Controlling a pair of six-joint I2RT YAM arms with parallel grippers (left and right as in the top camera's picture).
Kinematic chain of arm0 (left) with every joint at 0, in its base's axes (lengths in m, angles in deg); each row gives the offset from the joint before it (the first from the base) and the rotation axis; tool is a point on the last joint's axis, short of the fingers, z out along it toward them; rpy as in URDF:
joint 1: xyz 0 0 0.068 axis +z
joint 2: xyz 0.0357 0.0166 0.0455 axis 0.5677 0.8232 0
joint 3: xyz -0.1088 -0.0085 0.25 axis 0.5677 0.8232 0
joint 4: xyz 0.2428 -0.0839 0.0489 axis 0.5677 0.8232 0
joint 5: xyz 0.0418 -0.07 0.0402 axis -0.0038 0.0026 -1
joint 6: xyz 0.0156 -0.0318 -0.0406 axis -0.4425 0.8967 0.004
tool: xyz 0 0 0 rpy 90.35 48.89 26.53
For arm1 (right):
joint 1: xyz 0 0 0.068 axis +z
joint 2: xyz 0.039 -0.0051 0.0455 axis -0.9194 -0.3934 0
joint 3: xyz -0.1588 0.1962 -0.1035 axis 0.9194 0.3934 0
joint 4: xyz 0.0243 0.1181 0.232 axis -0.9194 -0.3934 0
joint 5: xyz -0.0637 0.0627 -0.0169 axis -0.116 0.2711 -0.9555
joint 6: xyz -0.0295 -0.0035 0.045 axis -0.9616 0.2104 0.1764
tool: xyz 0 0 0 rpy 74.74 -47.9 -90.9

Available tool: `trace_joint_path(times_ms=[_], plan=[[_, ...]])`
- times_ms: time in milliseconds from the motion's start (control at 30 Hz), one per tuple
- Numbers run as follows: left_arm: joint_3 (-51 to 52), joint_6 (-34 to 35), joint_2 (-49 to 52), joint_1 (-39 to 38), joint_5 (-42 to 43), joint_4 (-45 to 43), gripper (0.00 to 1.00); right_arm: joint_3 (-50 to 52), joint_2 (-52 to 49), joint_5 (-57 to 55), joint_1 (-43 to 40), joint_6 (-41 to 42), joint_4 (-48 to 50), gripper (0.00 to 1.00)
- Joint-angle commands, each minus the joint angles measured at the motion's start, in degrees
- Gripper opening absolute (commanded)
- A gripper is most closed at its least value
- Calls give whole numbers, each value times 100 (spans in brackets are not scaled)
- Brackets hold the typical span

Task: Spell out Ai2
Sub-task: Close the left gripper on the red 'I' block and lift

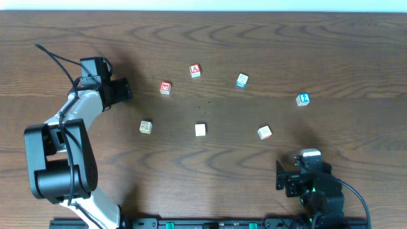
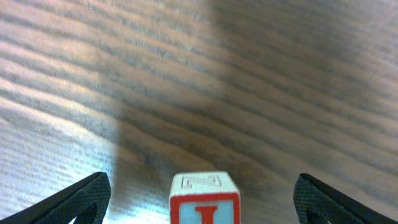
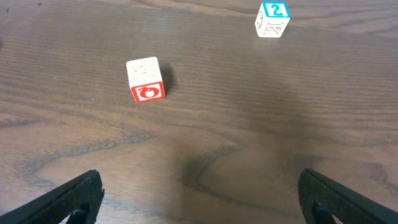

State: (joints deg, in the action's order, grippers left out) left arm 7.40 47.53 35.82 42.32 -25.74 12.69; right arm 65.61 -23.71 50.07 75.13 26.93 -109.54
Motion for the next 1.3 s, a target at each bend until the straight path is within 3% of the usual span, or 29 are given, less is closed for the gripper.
trace_joint_path(times_ms=[0,367,400,467,633,867,900,1133,1267], plan=[[-133,103,48,13,-87,-13,95,50,31,24,-39,85,-17,99],[-131,98,48,11,109,190,96,50,31,24,-39,85,-17,99],[-120,98,48,11,109,229,94,50,31,24,-39,85,-17,99],[-85,98,50,13,107,258,68,50,31,24,-39,85,-17,99],[-68,101,52,13,107,264,58,50,31,24,-39,85,-17,99],[-68,101,52,13,109,317,53,50,31,24,-39,85,-17,99],[-68,101,52,13,109,332,48,50,31,24,-39,85,-17,99],[-68,98,52,13,107,426,37,50,31,24,-39,85,-17,99],[-68,101,52,13,105,466,34,50,31,24,-39,85,-17,99]])
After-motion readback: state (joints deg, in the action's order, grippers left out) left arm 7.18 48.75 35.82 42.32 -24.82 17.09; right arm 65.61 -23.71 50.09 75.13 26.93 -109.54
